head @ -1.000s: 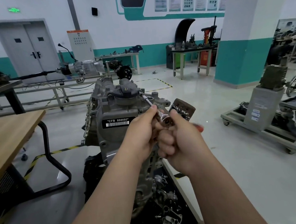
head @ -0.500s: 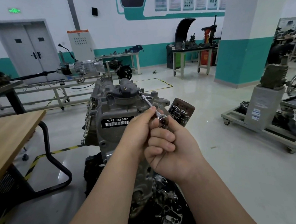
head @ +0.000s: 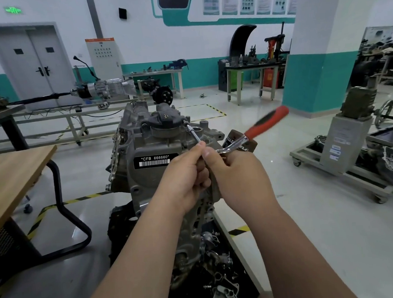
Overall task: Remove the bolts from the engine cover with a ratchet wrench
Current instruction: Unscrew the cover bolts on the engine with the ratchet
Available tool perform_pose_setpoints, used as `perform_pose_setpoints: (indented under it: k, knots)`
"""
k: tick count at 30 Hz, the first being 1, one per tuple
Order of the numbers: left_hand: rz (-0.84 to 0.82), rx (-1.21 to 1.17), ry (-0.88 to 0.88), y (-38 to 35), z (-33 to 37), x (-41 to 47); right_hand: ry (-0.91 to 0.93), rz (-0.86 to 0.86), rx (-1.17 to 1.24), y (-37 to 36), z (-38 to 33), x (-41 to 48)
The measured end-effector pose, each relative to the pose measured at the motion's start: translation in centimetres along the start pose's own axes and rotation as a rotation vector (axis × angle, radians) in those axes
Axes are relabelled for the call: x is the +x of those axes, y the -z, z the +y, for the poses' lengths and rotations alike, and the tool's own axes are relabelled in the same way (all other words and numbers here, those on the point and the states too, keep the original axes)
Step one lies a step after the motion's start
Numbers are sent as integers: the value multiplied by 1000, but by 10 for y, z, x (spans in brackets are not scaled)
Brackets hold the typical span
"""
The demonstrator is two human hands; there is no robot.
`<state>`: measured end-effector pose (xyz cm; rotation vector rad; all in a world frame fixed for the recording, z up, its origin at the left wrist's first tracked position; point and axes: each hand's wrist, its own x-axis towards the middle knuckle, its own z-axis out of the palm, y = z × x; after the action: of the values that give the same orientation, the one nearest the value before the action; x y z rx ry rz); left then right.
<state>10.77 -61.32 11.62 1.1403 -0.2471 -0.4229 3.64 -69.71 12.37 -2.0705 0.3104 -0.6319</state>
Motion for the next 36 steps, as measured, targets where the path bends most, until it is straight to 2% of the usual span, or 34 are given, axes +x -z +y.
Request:
perform_pose_setpoints:
  k: [2,4,8,11,17,21,23,29,36]
  knots:
    - [10,0,13,0,0,0,70,53,-241,4,-4,1]
    - [25,21,23,-1,0,0,115,107,-373,6,-8,2]
    - [23,42,22,2,0,1,131,127,-330,4,-8,3]
    - [18,20,-4,3,-1,1,56,64,-115,0,-3,2]
    - [-17,61,-6,2,1,1,-324,-119,651,-11,0,-5]
    - [-39,89,27,1,1,0,-623,-319,1255,-17,-3,-11]
    - [-31,108,11,3,1,0,-716,-390,1449,-17,-2,-13]
    - [-9,107,-18,2,2,0,-768,-494,1637,-15,-4,-13]
    - [27,113,-35,2,0,0,-732,-433,1559,-19,-5,-14]
